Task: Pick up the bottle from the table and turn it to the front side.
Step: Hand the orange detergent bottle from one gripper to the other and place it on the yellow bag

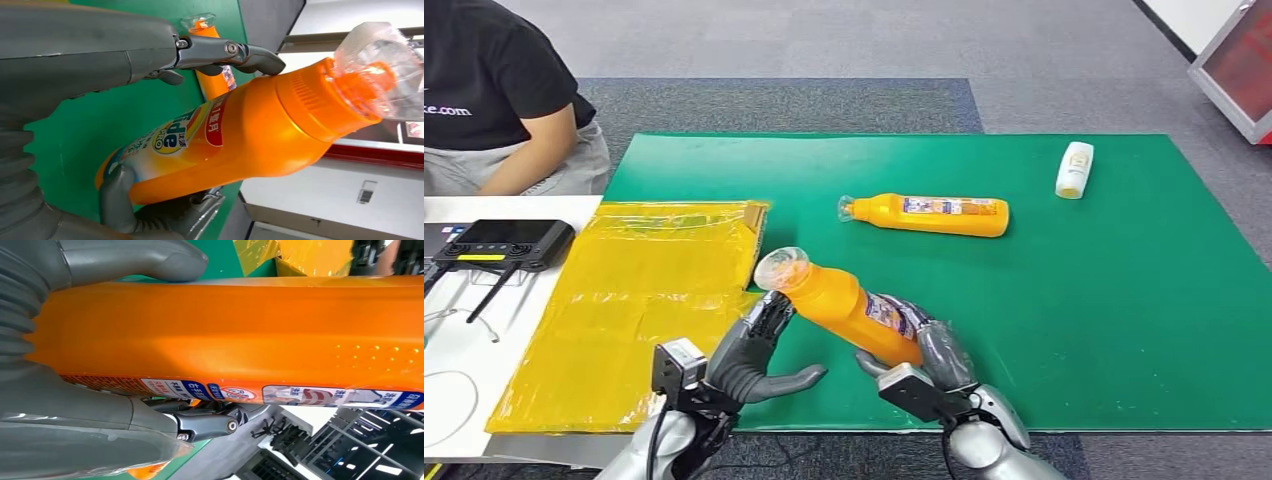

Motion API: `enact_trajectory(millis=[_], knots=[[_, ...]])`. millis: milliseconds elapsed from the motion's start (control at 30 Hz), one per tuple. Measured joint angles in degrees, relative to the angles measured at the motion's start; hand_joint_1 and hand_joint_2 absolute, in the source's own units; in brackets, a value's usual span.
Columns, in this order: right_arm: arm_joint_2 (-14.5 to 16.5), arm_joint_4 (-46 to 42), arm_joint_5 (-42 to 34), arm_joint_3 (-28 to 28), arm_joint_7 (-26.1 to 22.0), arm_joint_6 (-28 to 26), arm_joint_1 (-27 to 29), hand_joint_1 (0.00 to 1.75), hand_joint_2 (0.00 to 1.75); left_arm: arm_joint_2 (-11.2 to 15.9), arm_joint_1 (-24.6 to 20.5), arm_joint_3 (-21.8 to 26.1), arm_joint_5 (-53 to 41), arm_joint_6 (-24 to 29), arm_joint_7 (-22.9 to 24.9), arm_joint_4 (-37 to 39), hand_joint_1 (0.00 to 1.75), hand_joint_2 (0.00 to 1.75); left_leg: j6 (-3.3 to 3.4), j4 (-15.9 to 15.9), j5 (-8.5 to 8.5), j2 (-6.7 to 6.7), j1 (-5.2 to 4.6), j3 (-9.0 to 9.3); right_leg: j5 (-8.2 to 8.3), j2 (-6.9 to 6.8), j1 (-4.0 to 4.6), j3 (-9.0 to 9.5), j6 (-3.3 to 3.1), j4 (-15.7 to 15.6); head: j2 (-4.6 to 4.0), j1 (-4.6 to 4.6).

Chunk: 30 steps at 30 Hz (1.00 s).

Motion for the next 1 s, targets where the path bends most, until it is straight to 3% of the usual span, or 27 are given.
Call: enact_trajectory(millis=[533,1000], knots=[[0.45,0.6,1.78,1.18,0.02,-2.84,1.1,1.75,1.75,0.01,-2.54,0.37,0.07,0.7,0.35,2.74,0.0,1.75,0.0,0.0,0.0,0.0,0.0,-0.09,0.0,-0.01,0.0,-0.1,0.0,0.0,0.0,-0.01],[0.47,-1.03,1.47,3.65,-0.8,-1.13,2.13,1.75,1.75,-0.32,-4.07,1.05,1.26,0.97,0.83,3.72,0.0,1.75,0.0,0.0,0.0,0.0,0.0,-0.11,0.0,-0.01,0.0,-0.12,0.0,0.0,0.0,-0.01]])
